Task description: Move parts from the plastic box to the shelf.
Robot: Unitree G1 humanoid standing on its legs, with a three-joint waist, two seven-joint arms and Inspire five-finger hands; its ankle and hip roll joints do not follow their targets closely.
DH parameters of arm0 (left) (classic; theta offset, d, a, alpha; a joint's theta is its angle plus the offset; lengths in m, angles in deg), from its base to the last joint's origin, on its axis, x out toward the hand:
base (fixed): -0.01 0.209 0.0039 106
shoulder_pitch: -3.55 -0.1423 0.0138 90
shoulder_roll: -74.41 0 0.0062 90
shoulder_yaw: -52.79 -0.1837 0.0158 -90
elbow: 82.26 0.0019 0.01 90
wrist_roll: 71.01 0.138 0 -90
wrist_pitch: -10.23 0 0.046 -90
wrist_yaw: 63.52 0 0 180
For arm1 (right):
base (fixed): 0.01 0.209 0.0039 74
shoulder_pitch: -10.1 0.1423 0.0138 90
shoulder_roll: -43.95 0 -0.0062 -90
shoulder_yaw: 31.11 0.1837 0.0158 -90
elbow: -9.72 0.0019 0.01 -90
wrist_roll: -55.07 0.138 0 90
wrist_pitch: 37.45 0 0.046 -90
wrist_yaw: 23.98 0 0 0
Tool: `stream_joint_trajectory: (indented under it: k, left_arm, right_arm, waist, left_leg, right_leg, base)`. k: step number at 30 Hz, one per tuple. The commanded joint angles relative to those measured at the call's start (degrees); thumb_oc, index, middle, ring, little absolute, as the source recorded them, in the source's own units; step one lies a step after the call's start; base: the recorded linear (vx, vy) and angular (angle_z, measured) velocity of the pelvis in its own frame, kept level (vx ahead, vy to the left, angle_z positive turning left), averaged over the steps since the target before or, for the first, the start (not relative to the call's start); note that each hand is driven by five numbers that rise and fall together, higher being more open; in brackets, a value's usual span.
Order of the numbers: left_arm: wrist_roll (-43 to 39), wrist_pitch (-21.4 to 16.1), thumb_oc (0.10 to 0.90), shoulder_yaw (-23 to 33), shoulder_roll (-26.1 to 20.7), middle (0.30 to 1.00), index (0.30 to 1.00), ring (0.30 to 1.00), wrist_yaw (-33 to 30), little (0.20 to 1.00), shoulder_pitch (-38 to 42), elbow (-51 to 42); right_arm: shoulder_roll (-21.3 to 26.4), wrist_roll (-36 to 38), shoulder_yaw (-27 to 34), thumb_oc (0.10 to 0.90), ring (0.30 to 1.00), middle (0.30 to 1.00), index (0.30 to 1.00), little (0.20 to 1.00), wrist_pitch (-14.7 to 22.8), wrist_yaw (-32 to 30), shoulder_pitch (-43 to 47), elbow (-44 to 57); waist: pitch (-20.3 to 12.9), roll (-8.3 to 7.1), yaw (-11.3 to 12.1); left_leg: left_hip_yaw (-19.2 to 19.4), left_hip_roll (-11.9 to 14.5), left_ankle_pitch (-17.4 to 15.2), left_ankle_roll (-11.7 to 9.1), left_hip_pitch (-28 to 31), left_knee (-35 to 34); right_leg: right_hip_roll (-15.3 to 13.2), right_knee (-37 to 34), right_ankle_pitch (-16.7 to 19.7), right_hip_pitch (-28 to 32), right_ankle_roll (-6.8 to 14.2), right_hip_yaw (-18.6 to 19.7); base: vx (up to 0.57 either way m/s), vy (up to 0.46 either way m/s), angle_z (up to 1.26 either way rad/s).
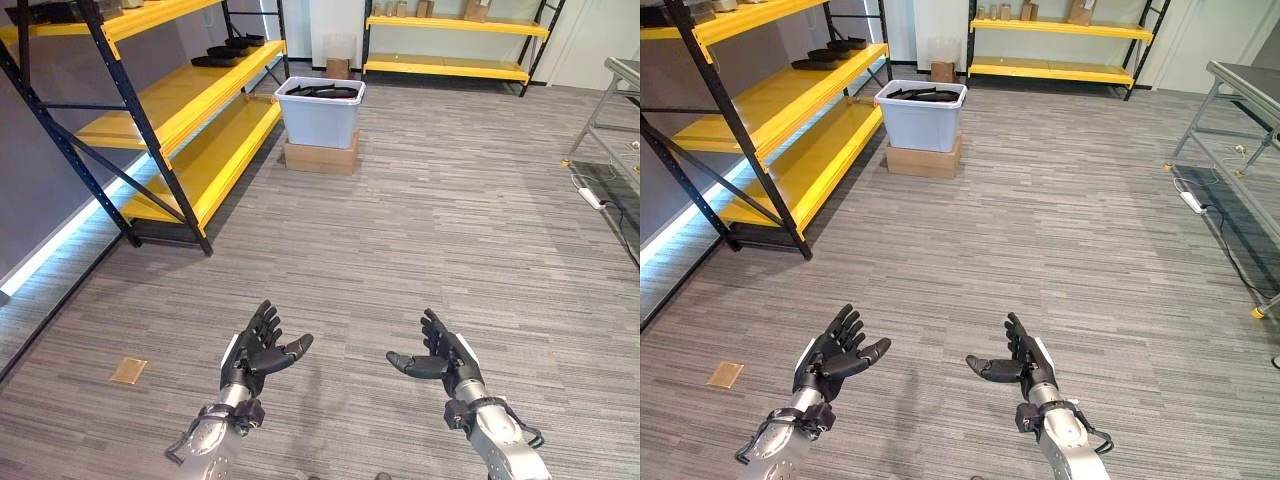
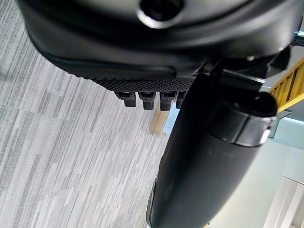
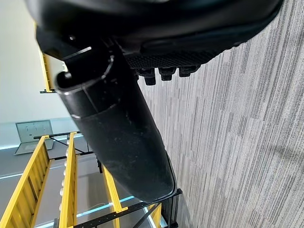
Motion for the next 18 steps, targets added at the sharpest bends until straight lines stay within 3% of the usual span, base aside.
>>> stream_joint_trajectory:
  k: [1, 18]
  left_arm:
    - [1.42, -5.57, 0.9, 1.6, -1.22, 1.0, 1.0, 1.0, 0.38, 1.0, 4.98, -4.04]
    - [-2.04, -3.53, 0.9, 2.1, -0.52, 1.0, 1.0, 1.0, 0.8, 1.0, 4.38, -3.99]
  right_arm:
    - [1.11, 1.2, 0.71, 0.9, 1.0, 1.0, 1.0, 1.0, 5.96, 0.5, 5.84, 4.51]
    - [1.64, -1.71, 1.18, 0.9, 1.0, 1.0, 1.0, 1.0, 6.52, 0.1, 5.8, 4.98]
  waist:
    - [-1.57, -0.32, -0.73]
    - [-1.32, -0.28, -0.65]
  left_leg:
    - [1.25, 1.47, -5.96, -0.37, 0.91, -0.19]
    - [1.08, 1.32, -5.87, -0.27, 0.8, -0.19]
  right_leg:
    - [-2.85, 1.09, -4.37, 1.25, 3.06, -1.97]
    - [-3.07, 1.43, -4.46, 1.06, 3.2, -2.09]
  base:
    - [0.0, 0.0, 0.0]
    - [0.0, 0.0, 0.0]
